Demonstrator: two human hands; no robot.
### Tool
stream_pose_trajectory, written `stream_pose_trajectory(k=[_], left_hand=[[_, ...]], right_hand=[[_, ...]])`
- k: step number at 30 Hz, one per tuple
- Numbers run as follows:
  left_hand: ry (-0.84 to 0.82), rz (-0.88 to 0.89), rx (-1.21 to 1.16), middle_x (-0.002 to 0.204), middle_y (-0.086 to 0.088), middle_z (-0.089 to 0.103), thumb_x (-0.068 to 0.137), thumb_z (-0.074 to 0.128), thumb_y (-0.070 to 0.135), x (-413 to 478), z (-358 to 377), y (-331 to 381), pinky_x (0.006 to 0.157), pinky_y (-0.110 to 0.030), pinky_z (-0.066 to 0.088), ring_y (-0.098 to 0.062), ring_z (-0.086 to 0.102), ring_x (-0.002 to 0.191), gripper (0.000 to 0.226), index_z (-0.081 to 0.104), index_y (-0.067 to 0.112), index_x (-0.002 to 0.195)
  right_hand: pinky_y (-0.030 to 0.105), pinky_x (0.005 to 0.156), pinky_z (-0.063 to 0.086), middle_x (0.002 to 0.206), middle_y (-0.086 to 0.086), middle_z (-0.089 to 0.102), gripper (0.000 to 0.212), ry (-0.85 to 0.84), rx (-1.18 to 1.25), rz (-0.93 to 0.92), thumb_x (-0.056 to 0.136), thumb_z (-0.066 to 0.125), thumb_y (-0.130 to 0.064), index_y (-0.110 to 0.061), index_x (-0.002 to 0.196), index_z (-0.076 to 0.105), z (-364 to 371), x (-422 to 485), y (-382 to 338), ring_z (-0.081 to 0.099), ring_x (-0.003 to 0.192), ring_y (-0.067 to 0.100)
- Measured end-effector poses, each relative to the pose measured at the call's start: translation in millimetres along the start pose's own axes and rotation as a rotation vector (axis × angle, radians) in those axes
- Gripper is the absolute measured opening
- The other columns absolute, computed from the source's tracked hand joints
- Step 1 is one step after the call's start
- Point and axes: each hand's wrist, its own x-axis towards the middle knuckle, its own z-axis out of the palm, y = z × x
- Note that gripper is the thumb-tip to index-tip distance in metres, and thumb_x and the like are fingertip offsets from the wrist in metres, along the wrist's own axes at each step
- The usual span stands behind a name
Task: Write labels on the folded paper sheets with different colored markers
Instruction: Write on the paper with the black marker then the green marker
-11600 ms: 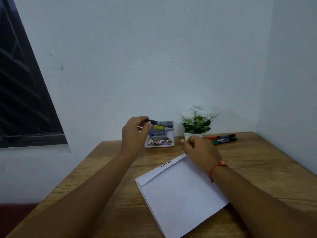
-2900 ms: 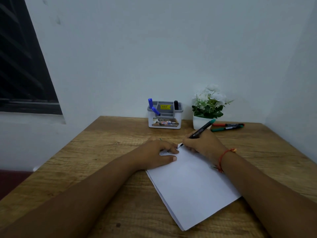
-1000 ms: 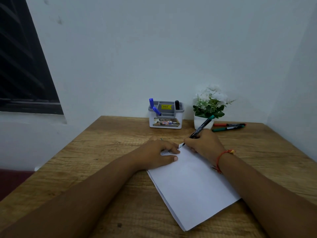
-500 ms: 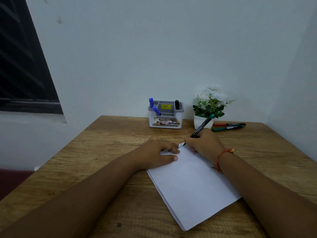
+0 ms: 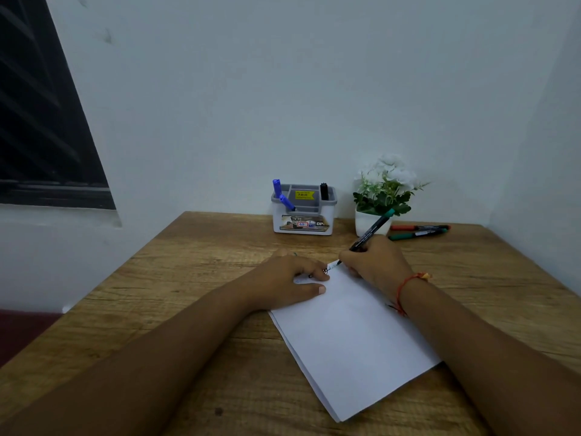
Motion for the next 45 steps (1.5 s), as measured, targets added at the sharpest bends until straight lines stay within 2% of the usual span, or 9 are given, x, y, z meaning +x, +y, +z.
stream_pose_trajectory(k=[8,11,17,21,25,28,36,41,45], left_hand=[[-0.001,-0.019,0.036,0.141,0.014,0.046,0.089,0.061,0.049,-2,-3,4,0.111,-0.041,0.032,-0.012,0.039,0.130,0.028,0.064,0.045,0.117],[0.008,-0.014,0.042,0.139,0.014,0.047,0.089,0.061,0.047,-4,-3,6,0.111,-0.038,0.031,-0.011,0.038,0.129,0.029,0.065,0.043,0.118],[0.015,-0.013,0.033,0.139,0.013,0.049,0.089,0.062,0.046,-5,-4,8,0.111,-0.037,0.030,-0.011,0.038,0.130,0.028,0.066,0.042,0.117],[0.019,-0.002,0.040,0.138,0.012,0.050,0.090,0.062,0.043,-6,-4,11,0.111,-0.031,0.027,-0.007,0.038,0.129,0.029,0.066,0.039,0.119],[0.024,-0.005,0.044,0.138,0.011,0.050,0.090,0.063,0.044,-6,-5,12,0.111,-0.030,0.027,-0.007,0.038,0.129,0.030,0.066,0.039,0.119],[0.018,-0.001,0.045,0.138,0.011,0.050,0.090,0.063,0.042,-7,-5,13,0.108,-0.026,0.025,-0.003,0.038,0.128,0.030,0.066,0.037,0.119],[0.008,-0.008,0.059,0.139,0.011,0.049,0.091,0.061,0.044,-7,-6,14,0.110,-0.030,0.026,-0.005,0.037,0.129,0.030,0.065,0.038,0.120],[0.012,-0.002,0.062,0.139,0.011,0.050,0.091,0.061,0.043,-7,-6,14,0.109,-0.029,0.026,-0.007,0.037,0.129,0.030,0.065,0.038,0.120],[0.011,-0.011,0.068,0.139,0.011,0.050,0.091,0.061,0.044,-7,-5,14,0.107,-0.028,0.026,-0.007,0.038,0.129,0.030,0.066,0.038,0.120]], right_hand=[[0.035,0.064,0.055,0.054,0.002,0.066,0.025,0.004,0.025,0.004,0.079,0.067,-0.026,-0.012,0.059,0.066,0,1,1,0.061,0.057,0.016],[0.030,0.061,0.052,0.053,0.000,0.066,0.023,-0.024,0.039,0.014,0.080,0.068,-0.027,-0.012,0.063,0.066,-1,1,0,0.061,0.057,0.014],[0.027,0.057,0.048,0.053,-0.001,0.066,0.024,0.006,0.028,0.013,0.082,0.066,-0.022,-0.014,0.060,0.065,0,0,0,0.060,0.055,0.011],[0.024,0.053,0.044,0.047,-0.002,0.063,0.028,0.015,0.030,-0.001,0.082,0.065,-0.021,-0.015,0.055,0.063,-1,-1,1,0.057,0.050,0.007],[0.033,0.066,0.057,0.055,0.000,0.069,0.019,0.001,0.069,0.032,0.081,0.068,-0.022,-0.014,0.064,0.066,-1,0,0,0.064,0.059,0.013],[0.032,0.067,0.057,0.055,0.001,0.069,0.018,0.010,0.068,0.028,0.081,0.067,-0.021,-0.013,0.065,0.068,0,0,0,0.063,0.058,0.012],[0.029,0.064,0.054,0.055,0.000,0.069,0.019,0.020,0.071,0.049,0.081,0.067,-0.022,-0.013,0.064,0.068,1,2,2,0.064,0.059,0.012],[0.034,0.068,0.057,0.058,0.001,0.069,0.017,0.015,0.067,0.049,0.082,0.067,-0.020,-0.011,0.067,0.069,2,3,2,0.065,0.060,0.014],[0.040,0.074,0.060,0.057,0.001,0.070,0.016,-0.010,0.096,0.061,0.080,0.068,-0.023,-0.007,0.077,0.072,2,5,3,0.069,0.065,0.017]])
